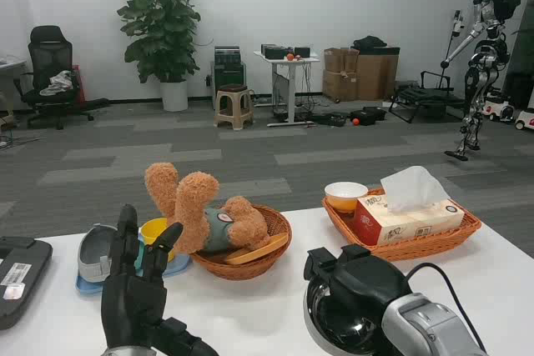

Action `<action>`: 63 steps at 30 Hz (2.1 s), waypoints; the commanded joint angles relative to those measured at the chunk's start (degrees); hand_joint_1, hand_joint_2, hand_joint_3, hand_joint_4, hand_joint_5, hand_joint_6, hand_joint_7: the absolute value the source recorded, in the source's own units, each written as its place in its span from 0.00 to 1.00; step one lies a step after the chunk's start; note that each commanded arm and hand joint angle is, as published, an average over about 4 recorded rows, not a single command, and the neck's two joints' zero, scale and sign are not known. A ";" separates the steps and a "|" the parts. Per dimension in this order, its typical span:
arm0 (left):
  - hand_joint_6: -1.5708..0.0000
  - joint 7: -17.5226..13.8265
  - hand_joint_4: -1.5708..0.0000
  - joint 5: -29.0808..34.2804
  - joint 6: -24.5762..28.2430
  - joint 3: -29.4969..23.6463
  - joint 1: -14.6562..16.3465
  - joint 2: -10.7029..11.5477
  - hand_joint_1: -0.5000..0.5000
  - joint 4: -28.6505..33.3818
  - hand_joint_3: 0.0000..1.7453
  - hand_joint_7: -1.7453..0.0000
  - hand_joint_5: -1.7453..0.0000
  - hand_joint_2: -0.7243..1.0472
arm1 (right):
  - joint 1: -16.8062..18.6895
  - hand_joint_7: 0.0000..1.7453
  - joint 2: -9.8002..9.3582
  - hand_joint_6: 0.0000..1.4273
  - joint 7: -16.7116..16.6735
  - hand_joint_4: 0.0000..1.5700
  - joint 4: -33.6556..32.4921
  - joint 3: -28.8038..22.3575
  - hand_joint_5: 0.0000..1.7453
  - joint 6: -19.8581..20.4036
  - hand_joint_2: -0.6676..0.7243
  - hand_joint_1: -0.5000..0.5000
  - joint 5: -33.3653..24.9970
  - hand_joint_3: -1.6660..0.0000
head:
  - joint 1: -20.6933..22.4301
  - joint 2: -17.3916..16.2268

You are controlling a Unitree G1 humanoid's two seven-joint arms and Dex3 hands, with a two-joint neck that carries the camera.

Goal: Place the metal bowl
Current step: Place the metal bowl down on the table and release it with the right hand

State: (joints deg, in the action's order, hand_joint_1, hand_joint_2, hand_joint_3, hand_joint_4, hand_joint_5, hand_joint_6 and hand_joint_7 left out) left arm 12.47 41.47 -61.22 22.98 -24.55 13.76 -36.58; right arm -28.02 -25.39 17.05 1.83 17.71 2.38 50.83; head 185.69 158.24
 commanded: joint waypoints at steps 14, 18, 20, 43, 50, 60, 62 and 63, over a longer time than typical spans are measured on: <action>1.00 0.01 0.40 0.01 -0.48 -0.21 1.01 -0.14 0.00 0.02 0.00 1.00 0.47 0.00 | -0.11 0.76 0.41 0.14 -0.08 0.45 -0.78 -0.04 0.44 0.35 0.09 0.25 -0.91 0.19 | 0.08 -1.53; 1.00 0.01 0.40 0.01 -0.48 -0.13 0.99 -0.14 0.00 0.02 0.01 0.98 0.47 0.00 | -0.11 0.76 0.34 0.14 -0.08 0.45 -0.60 0.00 0.44 0.35 0.09 0.25 -0.91 0.19 | 0.00 -1.51; 1.00 0.01 0.40 0.01 -0.48 -0.13 1.03 -0.14 0.00 0.02 0.04 0.99 0.47 0.00 | -0.20 0.76 0.34 0.14 -0.26 0.45 -0.03 0.09 0.44 0.61 0.09 0.25 -0.91 0.19 | -0.33 -1.61; 1.00 0.01 0.40 0.10 -0.48 0.36 0.33 -0.05 0.00 -0.42 0.00 1.00 0.47 0.00 | -11.67 0.76 1.71 0.07 -7.82 0.30 27.43 7.91 0.49 6.81 0.09 0.25 3.00 0.19 | -1.72 -0.63; 1.00 0.01 0.40 0.25 -0.48 1.19 -0.06 -0.07 0.00 -0.53 0.01 1.00 0.47 0.00 | -14.00 0.76 3.09 0.06 -9.38 0.29 34.16 10.26 0.50 5.99 0.09 0.25 4.10 0.19 | -2.66 -1.25; 1.00 0.01 0.40 0.50 -0.48 2.01 -0.17 -0.14 0.00 -0.73 0.03 1.00 0.47 0.00 | -16.02 0.78 5.51 0.04 -11.82 0.23 42.97 10.50 0.56 5.38 0.09 0.27 4.98 0.19 | -3.49 -2.38; 1.00 0.01 0.40 0.69 -0.48 2.27 -0.24 -0.14 0.00 -0.84 0.01 1.00 0.47 0.00 | -16.26 0.78 5.95 0.03 -12.10 0.21 44.51 10.39 0.58 5.14 0.09 0.29 5.07 0.19 | -3.62 -2.61; 1.00 0.01 0.40 0.80 -0.48 2.38 -0.28 -0.14 0.00 -0.90 0.01 1.00 0.47 0.00 | -16.37 0.79 6.14 0.03 -12.21 0.20 45.19 10.33 0.60 5.09 0.09 0.29 5.11 0.19 | -3.65 -2.70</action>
State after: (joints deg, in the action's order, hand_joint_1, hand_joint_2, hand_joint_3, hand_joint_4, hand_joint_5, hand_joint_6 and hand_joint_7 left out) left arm 12.51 41.84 -61.33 25.22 -24.42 13.70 -37.15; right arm -42.91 -19.65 5.55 45.89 28.30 7.93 55.94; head 182.09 155.66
